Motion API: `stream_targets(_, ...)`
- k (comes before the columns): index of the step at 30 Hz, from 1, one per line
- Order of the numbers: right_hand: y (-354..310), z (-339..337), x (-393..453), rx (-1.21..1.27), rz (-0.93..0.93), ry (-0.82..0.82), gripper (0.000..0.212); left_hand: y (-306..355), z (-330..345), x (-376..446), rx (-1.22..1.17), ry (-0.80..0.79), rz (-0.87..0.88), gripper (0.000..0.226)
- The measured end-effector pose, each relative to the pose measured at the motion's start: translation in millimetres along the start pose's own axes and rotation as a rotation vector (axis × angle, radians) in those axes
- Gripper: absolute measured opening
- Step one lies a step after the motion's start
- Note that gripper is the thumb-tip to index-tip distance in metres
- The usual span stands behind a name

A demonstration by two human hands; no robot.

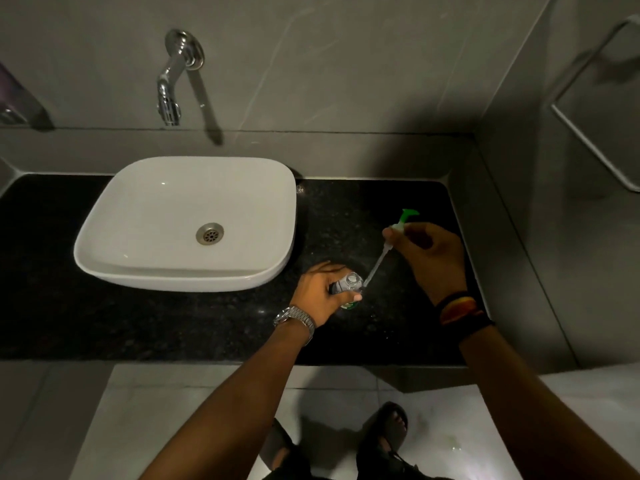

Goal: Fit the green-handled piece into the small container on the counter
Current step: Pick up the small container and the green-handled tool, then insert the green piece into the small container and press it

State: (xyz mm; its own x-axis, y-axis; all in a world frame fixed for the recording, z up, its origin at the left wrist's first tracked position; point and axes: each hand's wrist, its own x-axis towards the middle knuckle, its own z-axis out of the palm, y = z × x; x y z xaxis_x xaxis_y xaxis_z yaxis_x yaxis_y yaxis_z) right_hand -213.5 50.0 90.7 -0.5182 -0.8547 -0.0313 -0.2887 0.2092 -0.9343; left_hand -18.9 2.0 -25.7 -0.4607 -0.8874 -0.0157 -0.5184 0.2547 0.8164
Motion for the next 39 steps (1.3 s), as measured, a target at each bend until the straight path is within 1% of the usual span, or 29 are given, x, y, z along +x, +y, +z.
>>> stream_targets(2,-8.3,-1.2,-16.1,0.085,-0.086,0.016,0.033,-2.5,-0.1,2.3,0.037,-0.026,-0.023,0.06)
stream_targets(4,-8.2,3.4,-24.4,0.098,-0.137,0.036,0.035,-2.9,-3.2,4.8,0.106,-0.052,0.007,0.061)
stream_targets(8,-2.1,16.7,-29.5,0.037,-0.205,0.04,0.032,-1.6,-7.1,7.5,0.192,-0.047,0.055,0.062)
stream_targets(11,9.8,25.6,-30.5,-0.035,-0.228,0.001,0.032,-3.2,-6.8,7.6,0.205,-0.026,0.086,0.059)
stream_targets(13,20.9,33.0,-31.6,-0.065,-0.222,-0.047,0.028,-4.5,-6.9,8.2,0.215,-0.015,0.106,0.056)
stream_targets(16,36.6,48.5,-36.2,-0.222,-0.196,-0.118,0.02,-6.0,-6.4,7.9,0.226,-0.01,0.13,0.051)
stream_targets(20,57.2,65.6,-36.2,-0.461,-0.128,-0.066,0.029,-7.6,-4.8,7.3,0.236,-0.006,0.134,0.054)
stream_targets(23,61.6,71.9,-32.0,-0.556,-0.134,-0.008,0.039,-6.1,-6.0,7.5,0.221,-0.004,0.116,0.05)
stream_targets(27,57.0,70.7,-29.1,-0.626,-0.091,0.009,0.045,-6.1,-8.0,9.2,0.225,-0.007,0.12,0.044)
stream_targets(29,57.1,67.3,-29.5,-0.56,-0.1,-0.063,0.047,-8.7,-7.4,9.2,0.256,-0.008,0.132,0.043)
stream_targets(31,60.0,60.9,-28.1,-0.448,-0.151,-0.191,0.052,-11.9,-5.4,9.6,0.272,-0.013,0.136,0.046)
stream_targets(33,62.0,54.6,-23.4,-0.425,-0.218,-0.266,0.041,-13.3,-4.0,10.5,0.267,-0.021,0.126,0.052)
stream_targets(36,60.9,54.1,-14.6,-0.544,-0.295,-0.257,0.028,-13.8,-4.8,13.1,0.257,-0.025,0.121,0.053)
stream_targets(37,60.5,56.5,-11.0,-0.589,-0.302,-0.232,0.028,-13.2,-5.6,13.3,0.25,-0.026,0.123,0.053)
stream_targets(39,58.4,60.0,-8.4,-0.648,-0.27,-0.189,0.037,-12.1,-7.0,12.8,0.252,-0.024,0.133,0.054)
